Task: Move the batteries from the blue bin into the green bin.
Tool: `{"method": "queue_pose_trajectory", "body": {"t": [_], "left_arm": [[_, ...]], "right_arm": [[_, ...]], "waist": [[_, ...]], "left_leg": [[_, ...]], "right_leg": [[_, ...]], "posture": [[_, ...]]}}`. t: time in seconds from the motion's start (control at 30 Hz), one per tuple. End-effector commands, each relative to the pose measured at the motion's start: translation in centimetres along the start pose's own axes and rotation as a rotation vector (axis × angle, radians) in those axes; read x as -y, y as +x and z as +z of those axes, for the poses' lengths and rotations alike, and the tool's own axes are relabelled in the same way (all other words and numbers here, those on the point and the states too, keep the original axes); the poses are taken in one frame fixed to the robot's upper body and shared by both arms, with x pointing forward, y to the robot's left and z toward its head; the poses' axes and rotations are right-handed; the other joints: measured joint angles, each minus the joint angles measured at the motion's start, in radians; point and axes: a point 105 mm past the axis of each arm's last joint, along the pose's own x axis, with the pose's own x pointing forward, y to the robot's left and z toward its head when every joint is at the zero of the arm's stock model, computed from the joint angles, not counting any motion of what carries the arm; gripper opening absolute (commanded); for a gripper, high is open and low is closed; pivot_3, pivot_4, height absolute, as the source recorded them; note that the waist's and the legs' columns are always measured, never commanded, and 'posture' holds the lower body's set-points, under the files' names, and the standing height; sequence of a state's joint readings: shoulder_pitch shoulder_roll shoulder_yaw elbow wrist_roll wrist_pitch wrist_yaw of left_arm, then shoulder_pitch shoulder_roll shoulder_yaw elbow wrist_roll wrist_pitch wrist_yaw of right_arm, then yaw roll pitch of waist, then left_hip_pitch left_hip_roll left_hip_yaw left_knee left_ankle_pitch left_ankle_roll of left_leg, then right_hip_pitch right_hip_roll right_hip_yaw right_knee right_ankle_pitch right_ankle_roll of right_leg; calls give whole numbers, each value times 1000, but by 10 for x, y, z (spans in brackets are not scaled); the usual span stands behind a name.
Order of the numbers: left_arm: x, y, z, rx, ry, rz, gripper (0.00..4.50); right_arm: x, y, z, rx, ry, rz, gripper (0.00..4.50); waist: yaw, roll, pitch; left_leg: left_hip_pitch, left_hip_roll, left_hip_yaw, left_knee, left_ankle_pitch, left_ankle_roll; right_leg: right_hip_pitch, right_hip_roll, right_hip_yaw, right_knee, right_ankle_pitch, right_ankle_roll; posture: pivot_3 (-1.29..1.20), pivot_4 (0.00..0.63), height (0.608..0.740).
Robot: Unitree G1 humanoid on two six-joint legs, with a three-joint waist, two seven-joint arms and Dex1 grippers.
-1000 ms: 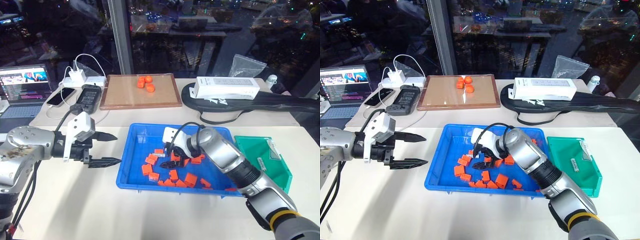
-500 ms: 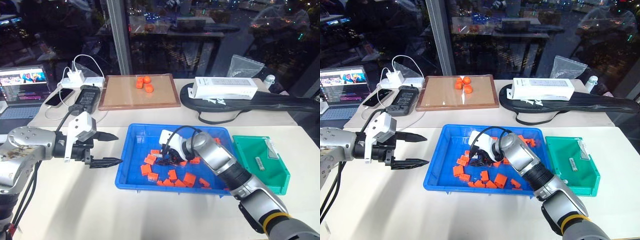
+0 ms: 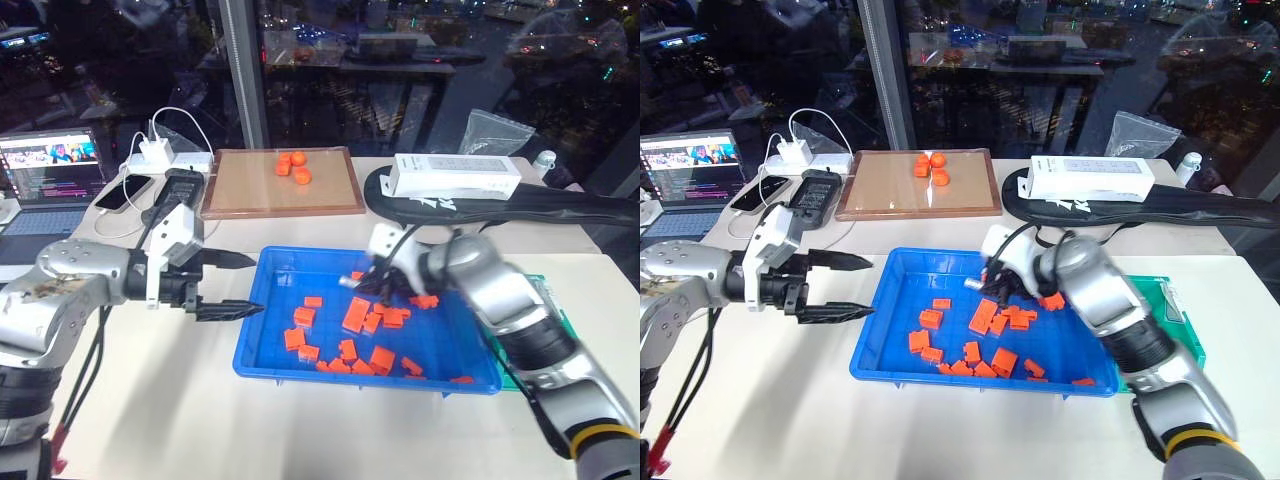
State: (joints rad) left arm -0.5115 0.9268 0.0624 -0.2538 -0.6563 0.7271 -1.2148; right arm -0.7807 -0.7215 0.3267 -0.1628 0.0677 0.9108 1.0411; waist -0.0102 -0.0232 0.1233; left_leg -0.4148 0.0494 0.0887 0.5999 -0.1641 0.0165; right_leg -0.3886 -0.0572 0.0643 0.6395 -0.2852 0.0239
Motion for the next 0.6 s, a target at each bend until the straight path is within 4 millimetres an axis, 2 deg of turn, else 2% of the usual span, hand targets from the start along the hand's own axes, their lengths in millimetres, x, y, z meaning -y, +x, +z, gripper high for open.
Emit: {"method": "queue_pose_trajectory", "body": {"t": [0.03, 0.17, 0.3, 0.43, 0.6], "left_arm": [[-5, 14, 15, 54, 40, -30, 4500], [-12, 33, 32, 136, 74, -56, 4500], [-17, 41, 30, 123, 94, -62, 4500], [-19, 43, 30, 125, 108, -67, 4500], [-22, 46, 30, 129, 141, -42, 4500]], "right_arm": [[30, -50, -5, -8, 33, -168, 247], [50, -107, -35, -91, 136, -313, 247], [41, -137, -67, -190, 209, -346, 247], [27, -141, -89, -270, 232, -335, 247], [18, -128, -112, -301, 264, -329, 247]], "waist": [[5, 0, 0], [10, 0, 0], [9, 0, 0], [-7, 1, -1], [-7, 2, -1]], "left_leg": [[0, 0, 1, 0, 0, 0], [-1, 0, 2, 0, 0, 0], [-1, 0, 3, -2, 0, 0], [0, 0, -1, -3, 0, 1], [0, 0, -3, -1, 0, 1]], "right_leg": [[0, 0, 0, 0, 0, 0], [1, 0, 0, -2, 0, 0], [3, 1, 0, -8, 0, 1], [2, 2, 2, -8, 0, 1], [2, 2, 3, -7, 0, 5]], "posture": [[0, 150, 740], [0, 150, 740], [0, 150, 740], [0, 150, 740], [0, 150, 740]]}}
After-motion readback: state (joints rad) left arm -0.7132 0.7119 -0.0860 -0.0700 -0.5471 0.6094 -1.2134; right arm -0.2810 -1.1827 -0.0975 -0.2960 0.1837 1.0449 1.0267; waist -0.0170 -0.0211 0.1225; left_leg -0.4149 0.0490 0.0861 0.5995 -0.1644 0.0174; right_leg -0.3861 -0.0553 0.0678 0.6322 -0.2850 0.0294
